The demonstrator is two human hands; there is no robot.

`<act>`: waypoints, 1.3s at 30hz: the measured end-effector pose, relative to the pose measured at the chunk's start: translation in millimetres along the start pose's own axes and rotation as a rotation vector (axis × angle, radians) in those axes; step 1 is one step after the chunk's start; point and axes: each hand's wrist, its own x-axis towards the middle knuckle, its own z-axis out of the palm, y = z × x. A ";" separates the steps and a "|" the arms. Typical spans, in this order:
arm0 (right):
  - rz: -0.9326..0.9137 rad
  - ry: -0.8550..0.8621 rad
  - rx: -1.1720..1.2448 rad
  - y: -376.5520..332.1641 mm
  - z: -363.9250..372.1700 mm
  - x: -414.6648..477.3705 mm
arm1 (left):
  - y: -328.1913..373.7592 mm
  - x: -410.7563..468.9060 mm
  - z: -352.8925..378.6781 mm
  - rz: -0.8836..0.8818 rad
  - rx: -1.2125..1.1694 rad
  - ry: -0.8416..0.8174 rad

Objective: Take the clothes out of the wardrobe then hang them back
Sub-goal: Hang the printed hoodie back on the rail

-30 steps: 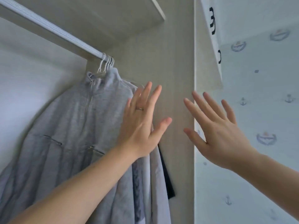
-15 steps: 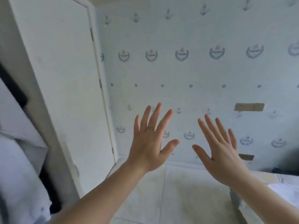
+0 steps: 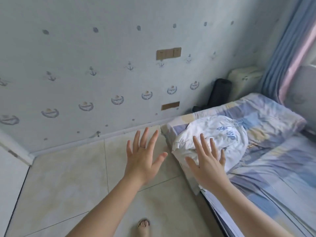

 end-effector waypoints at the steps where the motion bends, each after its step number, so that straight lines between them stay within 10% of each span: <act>1: 0.038 -0.007 -0.007 8.1 5.3 12.0 | -2.4 17.2 11.7 0.006 -0.012 -0.029; 21: 0.723 0.016 0.041 143.4 33.7 191.6 | 51.4 335.4 175.6 0.343 0.015 -0.543; 39: 0.876 -0.150 0.121 350.9 34.9 364.2 | 187.8 549.6 333.2 0.400 0.129 -0.745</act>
